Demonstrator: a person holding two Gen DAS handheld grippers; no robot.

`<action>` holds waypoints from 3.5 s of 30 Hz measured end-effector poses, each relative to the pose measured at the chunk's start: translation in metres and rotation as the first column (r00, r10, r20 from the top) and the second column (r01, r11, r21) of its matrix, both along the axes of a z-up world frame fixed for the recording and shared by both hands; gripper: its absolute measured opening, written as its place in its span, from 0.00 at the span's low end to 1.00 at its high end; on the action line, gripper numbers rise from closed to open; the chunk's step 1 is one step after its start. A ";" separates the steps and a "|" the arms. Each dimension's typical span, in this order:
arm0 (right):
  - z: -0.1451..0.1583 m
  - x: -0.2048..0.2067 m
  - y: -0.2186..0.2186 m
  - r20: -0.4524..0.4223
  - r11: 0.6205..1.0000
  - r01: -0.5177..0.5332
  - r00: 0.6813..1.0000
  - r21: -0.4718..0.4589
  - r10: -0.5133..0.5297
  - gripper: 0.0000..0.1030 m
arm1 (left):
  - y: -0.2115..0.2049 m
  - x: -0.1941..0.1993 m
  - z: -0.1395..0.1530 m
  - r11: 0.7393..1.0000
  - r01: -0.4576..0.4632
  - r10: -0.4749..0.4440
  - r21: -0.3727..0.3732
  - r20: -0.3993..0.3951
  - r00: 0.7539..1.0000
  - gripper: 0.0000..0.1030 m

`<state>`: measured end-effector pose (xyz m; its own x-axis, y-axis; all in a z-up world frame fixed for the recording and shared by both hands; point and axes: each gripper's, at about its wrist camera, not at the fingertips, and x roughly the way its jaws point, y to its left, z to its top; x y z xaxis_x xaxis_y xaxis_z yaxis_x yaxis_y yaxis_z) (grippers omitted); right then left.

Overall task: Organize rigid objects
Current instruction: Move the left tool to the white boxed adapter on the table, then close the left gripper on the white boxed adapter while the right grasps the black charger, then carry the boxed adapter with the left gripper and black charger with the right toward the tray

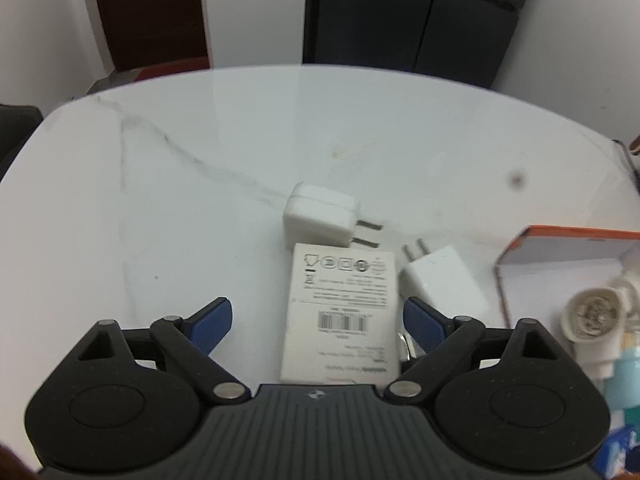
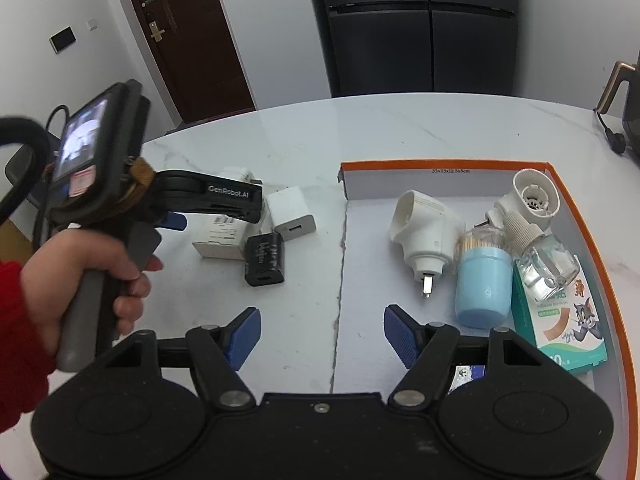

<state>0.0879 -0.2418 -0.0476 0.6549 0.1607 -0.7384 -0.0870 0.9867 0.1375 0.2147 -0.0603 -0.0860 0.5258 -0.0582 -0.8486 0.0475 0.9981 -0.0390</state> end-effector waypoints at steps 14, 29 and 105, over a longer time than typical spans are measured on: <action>-0.018 0.046 0.035 -0.020 0.996 -0.085 0.996 -0.013 0.084 0.79 | 0.056 -0.052 0.007 0.999 0.009 -0.007 -0.038 0.037 0.999 0.58; -0.058 0.103 0.082 -0.083 0.989 -0.106 0.992 -0.106 0.097 0.42 | 0.098 -0.108 0.032 0.992 -0.085 0.090 -0.098 0.048 0.995 0.58; 0.049 -0.086 -0.050 0.100 0.999 0.015 0.995 -0.032 -0.011 0.42 | -0.070 -0.212 0.089 0.990 0.095 -0.078 -0.102 0.152 0.985 0.58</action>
<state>0.0023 -0.2920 0.0011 0.7275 0.1285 -0.6739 -0.0858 0.9916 0.0964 0.0030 -0.1302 0.0032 0.6337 -0.1966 -0.7482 0.1468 0.9802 -0.1332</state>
